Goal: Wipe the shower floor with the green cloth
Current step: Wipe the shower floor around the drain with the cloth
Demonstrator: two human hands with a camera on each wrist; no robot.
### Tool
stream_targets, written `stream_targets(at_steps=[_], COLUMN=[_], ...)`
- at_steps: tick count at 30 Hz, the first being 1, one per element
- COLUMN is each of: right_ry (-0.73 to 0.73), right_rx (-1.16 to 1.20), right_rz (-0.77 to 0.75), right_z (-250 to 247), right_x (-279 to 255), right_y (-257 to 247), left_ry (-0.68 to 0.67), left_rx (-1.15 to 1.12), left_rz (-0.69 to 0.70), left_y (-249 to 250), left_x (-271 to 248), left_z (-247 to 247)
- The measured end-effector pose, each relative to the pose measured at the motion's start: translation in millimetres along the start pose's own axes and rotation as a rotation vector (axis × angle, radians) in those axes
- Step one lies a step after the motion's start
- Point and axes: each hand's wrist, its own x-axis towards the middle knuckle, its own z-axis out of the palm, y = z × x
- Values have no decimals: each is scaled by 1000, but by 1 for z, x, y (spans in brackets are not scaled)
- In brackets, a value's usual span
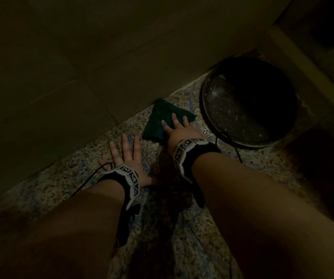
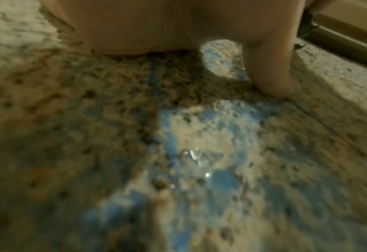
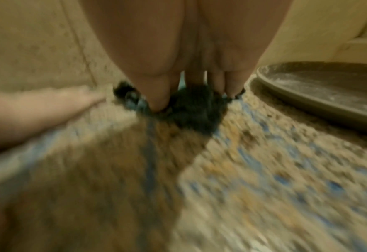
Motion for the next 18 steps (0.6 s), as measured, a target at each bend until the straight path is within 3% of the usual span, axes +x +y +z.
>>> stream_targets(at_steps=[4,10,14,18], right_ry=[13,247,297,303], right_rx=[-3,-91,-131,-119], right_rz=[85,67,0,13], right_z=[-6,12,23,-3], right_x=[8,13,14,22], right_y=[-14,-29,-10,23], left_ry=[36,18,-12,-48], left_rx=[-14,-23,-7,-26], left_rz=[-14,2,27,8], left_y=[2,1,0,0], left_x=[-3,1,-5,-6], left_z=[2,2,-2,-6])
